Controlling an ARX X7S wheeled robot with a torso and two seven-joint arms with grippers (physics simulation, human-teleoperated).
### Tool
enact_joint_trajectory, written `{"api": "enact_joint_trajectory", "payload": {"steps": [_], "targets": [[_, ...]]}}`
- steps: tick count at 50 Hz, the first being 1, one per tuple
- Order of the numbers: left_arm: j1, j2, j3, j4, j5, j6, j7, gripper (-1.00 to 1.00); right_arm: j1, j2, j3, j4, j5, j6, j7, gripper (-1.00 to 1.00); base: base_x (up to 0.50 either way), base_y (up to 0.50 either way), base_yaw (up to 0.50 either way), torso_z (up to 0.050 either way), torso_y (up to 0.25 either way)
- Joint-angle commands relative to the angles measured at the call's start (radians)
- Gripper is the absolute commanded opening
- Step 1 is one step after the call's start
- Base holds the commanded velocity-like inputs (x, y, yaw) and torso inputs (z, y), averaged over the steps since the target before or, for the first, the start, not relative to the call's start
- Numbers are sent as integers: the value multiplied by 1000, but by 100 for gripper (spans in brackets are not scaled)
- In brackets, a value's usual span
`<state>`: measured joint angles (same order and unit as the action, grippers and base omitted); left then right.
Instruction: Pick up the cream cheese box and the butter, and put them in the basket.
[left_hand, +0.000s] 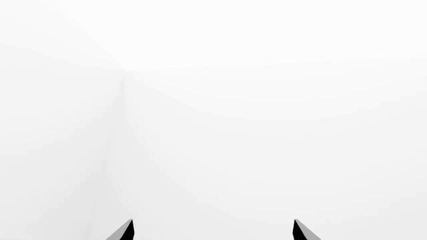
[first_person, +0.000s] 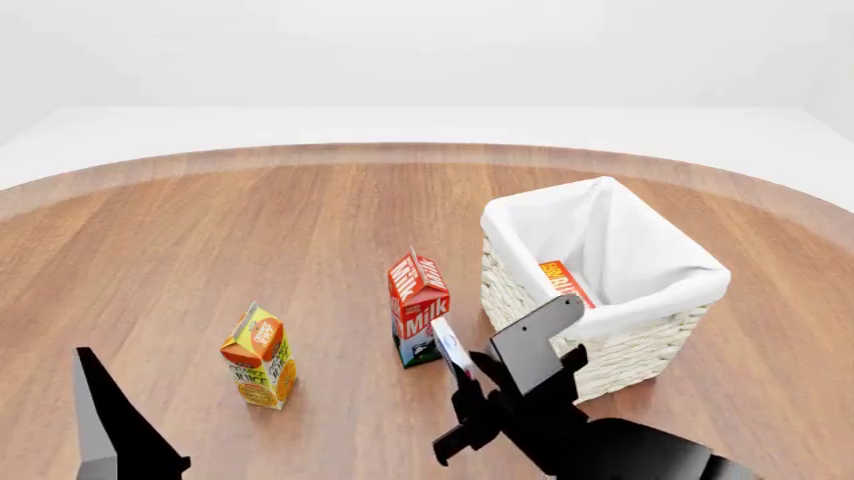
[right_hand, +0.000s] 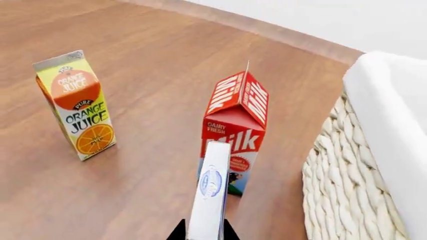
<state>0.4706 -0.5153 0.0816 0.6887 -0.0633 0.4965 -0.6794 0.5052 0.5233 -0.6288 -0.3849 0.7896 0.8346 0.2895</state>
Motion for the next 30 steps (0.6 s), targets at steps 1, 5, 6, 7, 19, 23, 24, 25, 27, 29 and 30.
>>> {"api": "enact_joint_trajectory", "payload": {"steps": [1, 5, 6, 7, 19, 23, 24, 25, 27, 29, 30], "targets": [[-3, -1, 1, 1, -1, -3, -1, 100, 46, 21, 54, -119, 47, 68, 59, -100, 0, 0, 0, 0, 0], [-4, -1, 2, -1, -2, -2, 0, 100, 66, 25, 72, -152, 77, 100, 85, -100, 0, 0, 0, 0, 0], [-5, -1, 2, -3, -2, 0, 0, 100, 75, 26, 76, -163, 85, 111, 93, -100, 0, 0, 0, 0, 0], [-3, -2, 2, 1, -2, -1, 0, 100, 78, 26, 80, -166, 90, 115, 96, -100, 0, 0, 0, 0, 0], [8, -3, 1, 72, 5, -61, -8, 100, 134, 36, 145, -244, 189, 187, 164, -100, 0, 0, 0, 0, 1], [3, -3, 2, 23, 0, -18, -3, 100, 157, 42, 176, -256, 228, 206, 182, -100, 0, 0, 0, 0, 0], [0, -4, 2, 11, -4, -8, -2, 100, 165, 44, 194, -256, 241, 208, 191, -100, 0, 0, 0, 0, 0], [1, -4, 2, 13, -3, -11, -2, 100, 173, 47, 204, -258, 256, 215, 195, -100, 0, 0, 0, 0, 0], [3, -4, 2, 23, -1, -19, -3, 100, 187, 49, 224, -267, 284, 226, 212, -100, 0, 0, 0, 0, 0], [4, -5, 2, 37, 0, -31, -4, 100, 207, 53, 246, -278, 318, 244, 234, -100, 0, 0, 0, 0, 0], [4, -5, 3, 40, -1, -34, -4, 100, 212, 54, 252, -280, 328, 248, 238, -100, 0, 0, 0, 0, 0]]}}
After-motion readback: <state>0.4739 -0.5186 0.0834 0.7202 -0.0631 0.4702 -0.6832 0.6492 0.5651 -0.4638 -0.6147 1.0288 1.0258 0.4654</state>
